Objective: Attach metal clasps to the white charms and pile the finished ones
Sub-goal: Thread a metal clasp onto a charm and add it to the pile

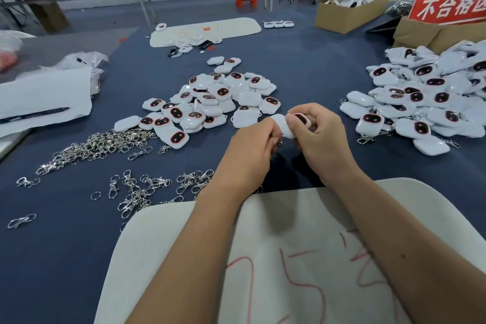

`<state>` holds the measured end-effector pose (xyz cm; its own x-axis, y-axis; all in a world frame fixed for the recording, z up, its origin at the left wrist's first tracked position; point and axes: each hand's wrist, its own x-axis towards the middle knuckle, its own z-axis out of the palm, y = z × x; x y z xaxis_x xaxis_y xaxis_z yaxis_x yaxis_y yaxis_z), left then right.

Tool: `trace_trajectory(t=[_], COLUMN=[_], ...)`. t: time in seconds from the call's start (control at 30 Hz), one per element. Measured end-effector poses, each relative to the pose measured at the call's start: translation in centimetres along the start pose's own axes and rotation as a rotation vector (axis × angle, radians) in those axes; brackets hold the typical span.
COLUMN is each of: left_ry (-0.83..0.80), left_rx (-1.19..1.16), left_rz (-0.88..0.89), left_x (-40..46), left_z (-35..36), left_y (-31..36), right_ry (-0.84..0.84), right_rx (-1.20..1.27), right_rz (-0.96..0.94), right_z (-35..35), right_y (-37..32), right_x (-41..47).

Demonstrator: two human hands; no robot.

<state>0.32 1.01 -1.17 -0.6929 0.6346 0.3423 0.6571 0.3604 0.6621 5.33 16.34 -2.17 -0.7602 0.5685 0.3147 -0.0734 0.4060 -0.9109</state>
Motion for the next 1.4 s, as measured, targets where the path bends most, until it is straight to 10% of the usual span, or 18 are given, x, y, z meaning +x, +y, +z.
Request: trace_trajectory(t=[1.4], left_ry=[0.022], left_rx=[0.032], left_rz=[-0.224], left_x=[0.1], left_z=[0.6], left_y=[1.3], right_ry=[0.086], right_rx=[-0.127], right_rz=[-0.204], right_z=[0.0], right_y=[-1.3], right_x=[-1.0])
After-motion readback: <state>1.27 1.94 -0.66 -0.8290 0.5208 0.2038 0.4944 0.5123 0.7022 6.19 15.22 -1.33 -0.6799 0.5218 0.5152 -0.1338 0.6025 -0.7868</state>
